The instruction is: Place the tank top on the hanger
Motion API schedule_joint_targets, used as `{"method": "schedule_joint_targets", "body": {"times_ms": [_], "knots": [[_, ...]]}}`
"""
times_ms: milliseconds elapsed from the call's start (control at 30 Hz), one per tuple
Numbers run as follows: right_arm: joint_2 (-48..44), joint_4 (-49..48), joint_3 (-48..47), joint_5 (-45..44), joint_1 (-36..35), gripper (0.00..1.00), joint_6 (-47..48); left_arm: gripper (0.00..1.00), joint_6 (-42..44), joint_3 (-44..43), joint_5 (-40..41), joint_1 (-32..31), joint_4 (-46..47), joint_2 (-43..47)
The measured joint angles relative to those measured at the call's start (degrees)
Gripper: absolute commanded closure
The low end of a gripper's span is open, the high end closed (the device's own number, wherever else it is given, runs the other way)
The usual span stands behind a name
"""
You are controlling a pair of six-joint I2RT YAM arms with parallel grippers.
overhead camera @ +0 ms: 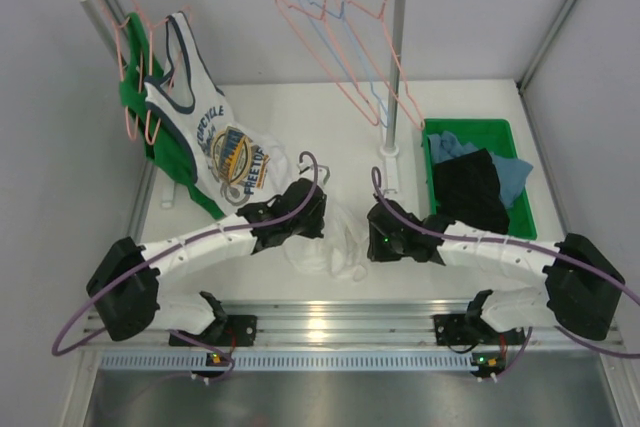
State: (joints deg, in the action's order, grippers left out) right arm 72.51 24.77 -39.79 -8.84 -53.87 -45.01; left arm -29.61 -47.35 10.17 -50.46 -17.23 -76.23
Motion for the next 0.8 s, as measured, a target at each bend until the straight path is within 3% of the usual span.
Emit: {"method": "schedule_joint_targets", "body": {"times_ms": [600, 667, 800], "knots": [[9.01, -2.82, -0.04, 0.96, -5.20, 0.70, 1.49, 1.00, 0.81, -0.98, 0.24, 0.00, -3.50, 4.37], [9.35, -2.97, -0.52, 0.79, -5.51, 0.71, 1.49, 1.00, 0.81, -0.98, 0.24, 0.00, -3.80, 4.52], [10.38, -2.97, -1.07, -0.04, -6.21, 0.90, 1.40, 1.00, 0.81, -1.01, 0.28, 0.00, -3.96, 5.01]]}}
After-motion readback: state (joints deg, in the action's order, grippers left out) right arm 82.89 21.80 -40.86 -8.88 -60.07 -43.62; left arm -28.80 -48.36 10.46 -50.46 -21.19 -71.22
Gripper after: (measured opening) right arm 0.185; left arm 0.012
